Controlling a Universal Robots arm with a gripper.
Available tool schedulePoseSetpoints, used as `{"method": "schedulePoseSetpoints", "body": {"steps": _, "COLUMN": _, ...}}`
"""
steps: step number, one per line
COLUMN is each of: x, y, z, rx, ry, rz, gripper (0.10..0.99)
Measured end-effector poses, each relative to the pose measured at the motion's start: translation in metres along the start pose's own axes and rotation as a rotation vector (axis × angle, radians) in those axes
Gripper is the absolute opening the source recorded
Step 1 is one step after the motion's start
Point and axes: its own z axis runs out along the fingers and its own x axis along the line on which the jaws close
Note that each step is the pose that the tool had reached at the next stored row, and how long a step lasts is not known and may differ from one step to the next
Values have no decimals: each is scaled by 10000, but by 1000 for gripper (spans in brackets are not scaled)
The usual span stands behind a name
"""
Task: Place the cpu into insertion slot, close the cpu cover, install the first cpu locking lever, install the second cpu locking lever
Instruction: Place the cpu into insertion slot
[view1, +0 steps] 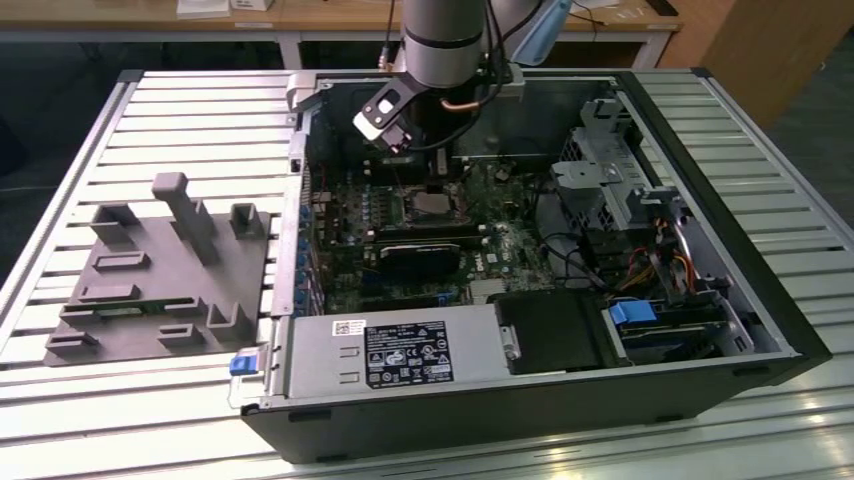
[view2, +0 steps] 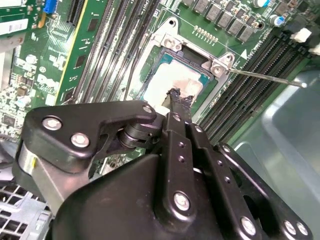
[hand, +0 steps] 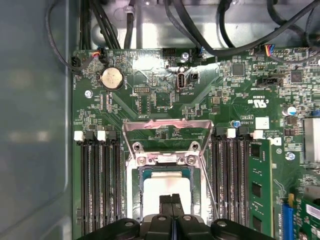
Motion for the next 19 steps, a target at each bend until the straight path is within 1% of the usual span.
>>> {"method": "schedulePoseSetpoints", "body": {"steps": 6, "x": 1, "y": 4, "z": -142, "rx": -23, "ry": 1, "rz": -18, "gripper": 102}}
{"method": "schedulePoseSetpoints", "body": {"steps": 12, "x": 2, "y": 8, "z": -277, "rx": -75, "ry": 4, "rz": -39, "gripper": 102}}
{"method": "schedulePoseSetpoints", "body": {"steps": 16, "x": 2, "y": 10, "z": -353, "rx": -112, "ry": 5, "rz": -46, "gripper": 102}}
{"method": "schedulePoseSetpoints", "body": {"steps": 19, "x": 2, "y": 12, "z": -394, "rx": -141, "ry": 7, "rz": -48, "gripper": 102}}
